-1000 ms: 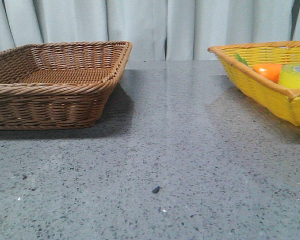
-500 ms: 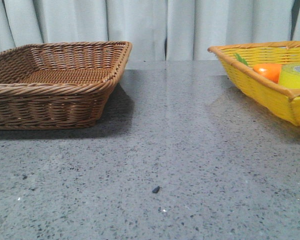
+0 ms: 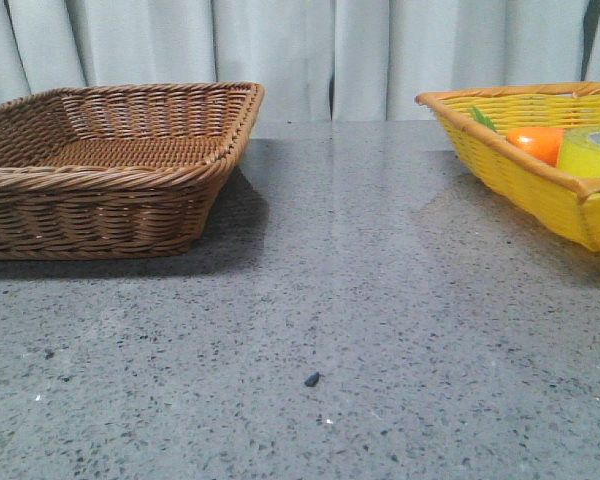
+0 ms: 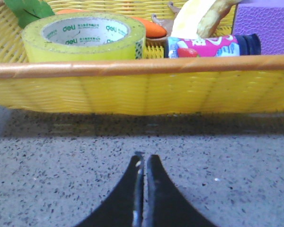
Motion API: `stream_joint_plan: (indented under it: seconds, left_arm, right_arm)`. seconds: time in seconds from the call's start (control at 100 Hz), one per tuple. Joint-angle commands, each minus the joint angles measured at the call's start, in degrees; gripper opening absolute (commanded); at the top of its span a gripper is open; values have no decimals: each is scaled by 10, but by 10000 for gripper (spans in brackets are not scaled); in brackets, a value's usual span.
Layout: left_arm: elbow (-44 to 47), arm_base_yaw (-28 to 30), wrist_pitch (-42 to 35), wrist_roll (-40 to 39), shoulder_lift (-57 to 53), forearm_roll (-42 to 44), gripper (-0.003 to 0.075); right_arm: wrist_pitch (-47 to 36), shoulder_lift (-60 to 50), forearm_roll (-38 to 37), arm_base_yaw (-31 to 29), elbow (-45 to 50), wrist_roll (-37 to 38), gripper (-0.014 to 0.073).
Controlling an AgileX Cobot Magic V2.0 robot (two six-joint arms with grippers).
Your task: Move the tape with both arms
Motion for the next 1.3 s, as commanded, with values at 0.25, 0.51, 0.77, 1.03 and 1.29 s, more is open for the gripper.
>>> stream_joint_plan:
  seconds: [0.25, 0.51, 0.77, 1.03, 1.29]
  left_arm:
    - [6, 1, -92, -4, -17, 1, -21]
    - [6, 1, -172, -1, -17, -26, -21]
    - [6, 1, -211, -4, -17, -49, -21]
    - [6, 1, -225, -4, -17, -73, -21]
    - [-8, 1, -245, -4, -17, -77, -21]
  right_arm:
    - [-71, -11, 1, -4, 12, 0, -74]
    - [-139, -11, 1, -4, 12, 0, -74]
    - [-194, -11, 41, -4, 12, 0, -74]
    - [-181, -11, 42, -4, 12, 0, -74]
    - [-146, -11, 43, -4, -12, 0, -74]
